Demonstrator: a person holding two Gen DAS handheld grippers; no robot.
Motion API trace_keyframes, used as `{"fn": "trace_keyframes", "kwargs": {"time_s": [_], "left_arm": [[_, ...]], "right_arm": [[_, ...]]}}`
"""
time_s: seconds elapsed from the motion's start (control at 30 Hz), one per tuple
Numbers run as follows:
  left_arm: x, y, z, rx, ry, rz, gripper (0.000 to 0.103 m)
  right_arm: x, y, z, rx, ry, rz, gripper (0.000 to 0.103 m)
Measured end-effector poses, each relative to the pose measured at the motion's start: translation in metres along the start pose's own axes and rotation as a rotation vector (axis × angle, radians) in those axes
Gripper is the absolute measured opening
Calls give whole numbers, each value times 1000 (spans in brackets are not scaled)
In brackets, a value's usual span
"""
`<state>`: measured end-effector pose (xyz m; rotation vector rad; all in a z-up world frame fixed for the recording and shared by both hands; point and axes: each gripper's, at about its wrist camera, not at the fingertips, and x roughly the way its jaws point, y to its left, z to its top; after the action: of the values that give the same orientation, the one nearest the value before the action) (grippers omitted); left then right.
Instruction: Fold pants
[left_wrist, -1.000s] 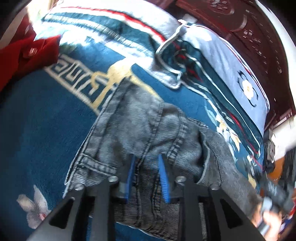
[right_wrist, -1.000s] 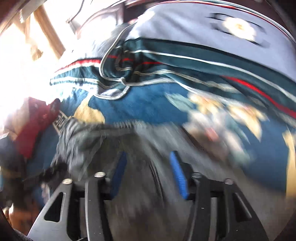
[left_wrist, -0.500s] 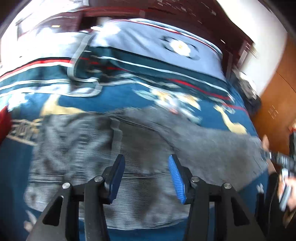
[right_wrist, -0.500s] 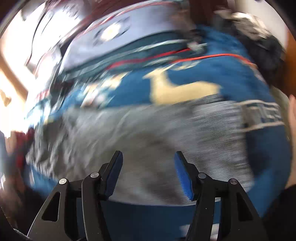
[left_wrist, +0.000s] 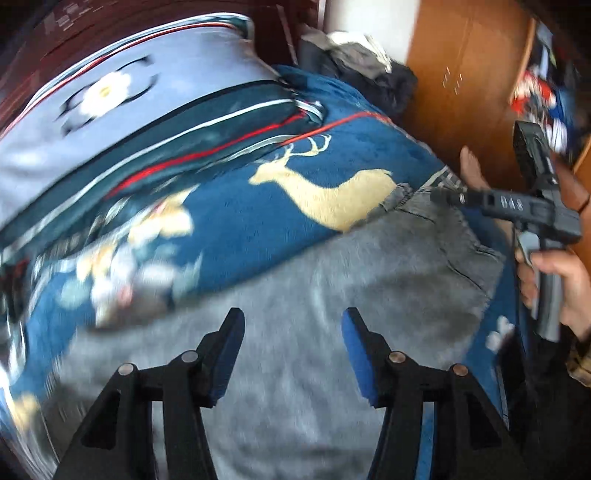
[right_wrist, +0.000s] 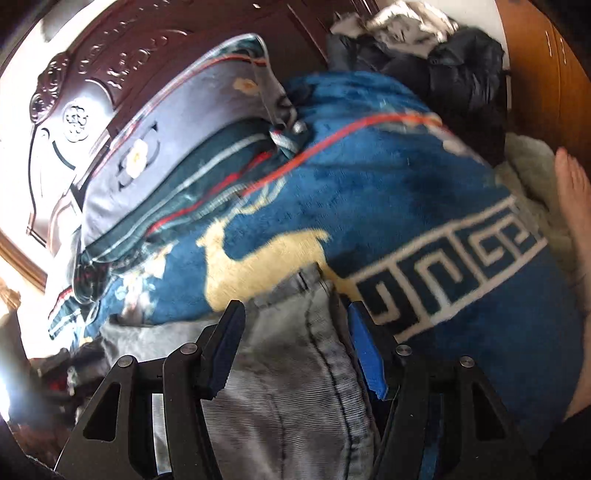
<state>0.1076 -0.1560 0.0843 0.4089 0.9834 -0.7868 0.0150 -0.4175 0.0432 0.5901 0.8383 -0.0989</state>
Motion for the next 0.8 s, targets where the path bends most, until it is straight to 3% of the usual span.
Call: {"fn": "trace_keyframes", "kwargs": {"time_s": [0.1, 0.17, 0.2, 0.23, 0.27, 0.37, 0.47, 0.53, 0.6, 0.63, 0.73, 0.8], "left_arm": [[29, 6, 22, 37, 63, 7, 58], [49, 12, 28, 34, 106, 16, 57], [55, 14, 27, 27, 117, 16, 45], [61, 15, 27, 20, 123, 16, 22], [66, 16, 24, 15, 130, 19, 14], [64, 19, 13, -15, 82, 69, 12], [61, 37, 3, -147, 46, 97, 11], [65, 44, -4, -184, 68, 121, 12], [63, 44, -9, -182, 64, 146, 12], [59, 44, -9, -186, 59, 156, 12], [32, 38, -15, -204, -12, 160, 12], [12, 26, -21, -219, -63, 126, 12]], "right_arm": [[20, -8, -4, 40, 69, -4, 38], [22, -6, -2, 20, 68, -17, 23], [21, -3, -1, -1, 63, -27, 20], [19, 2, 0, -30, 50, -39, 18], [15, 8, 1, -62, 33, -49, 18], [4, 30, 3, -180, -41, -89, 18], [1, 42, 8, -241, -94, -108, 18], [16, 30, 8, -196, -41, -122, 20], [38, 11, 6, -138, 45, -143, 34], [43, 1, 3, -98, 59, -135, 35], [27, -7, 6, -18, 37, -99, 49], [8, -3, 5, -36, 7, -92, 56]]}}
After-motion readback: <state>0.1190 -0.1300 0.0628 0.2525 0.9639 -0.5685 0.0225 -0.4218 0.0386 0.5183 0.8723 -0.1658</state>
